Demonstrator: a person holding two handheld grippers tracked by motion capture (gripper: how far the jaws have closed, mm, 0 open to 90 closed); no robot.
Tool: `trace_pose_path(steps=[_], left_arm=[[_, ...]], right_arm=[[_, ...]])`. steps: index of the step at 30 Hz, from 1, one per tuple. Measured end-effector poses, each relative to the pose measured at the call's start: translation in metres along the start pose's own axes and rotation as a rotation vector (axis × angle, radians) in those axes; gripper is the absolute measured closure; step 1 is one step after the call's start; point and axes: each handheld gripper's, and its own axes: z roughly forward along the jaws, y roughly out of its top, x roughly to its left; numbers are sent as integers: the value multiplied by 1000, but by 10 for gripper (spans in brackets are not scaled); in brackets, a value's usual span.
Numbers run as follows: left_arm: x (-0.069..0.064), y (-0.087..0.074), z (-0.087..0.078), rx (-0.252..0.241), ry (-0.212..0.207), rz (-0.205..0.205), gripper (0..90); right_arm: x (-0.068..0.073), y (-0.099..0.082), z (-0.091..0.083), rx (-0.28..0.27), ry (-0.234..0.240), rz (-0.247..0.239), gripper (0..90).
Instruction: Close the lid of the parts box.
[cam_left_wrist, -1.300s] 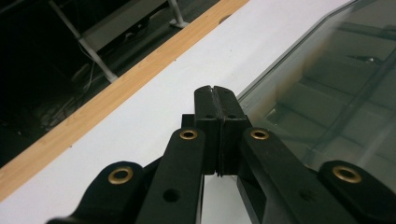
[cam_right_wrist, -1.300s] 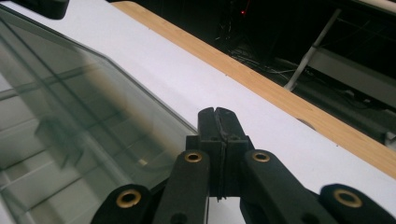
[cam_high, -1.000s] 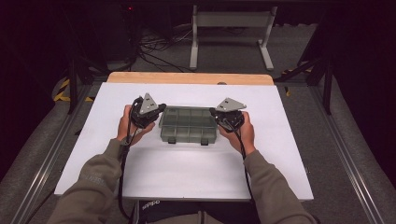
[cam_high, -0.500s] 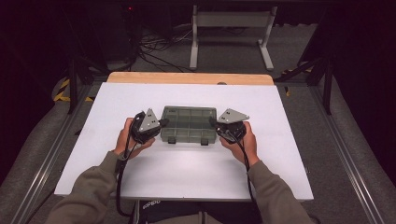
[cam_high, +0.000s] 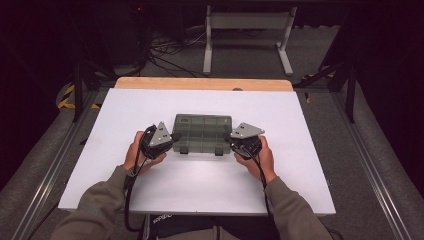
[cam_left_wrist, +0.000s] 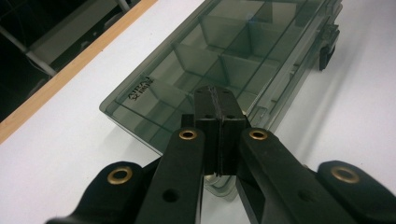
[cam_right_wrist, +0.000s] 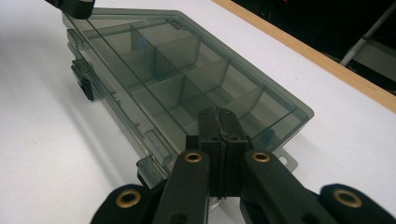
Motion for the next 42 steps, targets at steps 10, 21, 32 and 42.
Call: trace_pose_path(steps=[10,21,32,42], left_arm=[[-2,-4,6,20,-16,5,894],[-2,-8,11,32,-22,4,895],[0,-12,13,10,-33,-23,895],[1,-13,13,8,-27,-34,895]], right_arm=[[0,-7,4,23,5,6,900],[2,-12,8,35,7,2,900],[1,-17,7,8,9,6,900],[1,-17,6,9,6,4,900]])
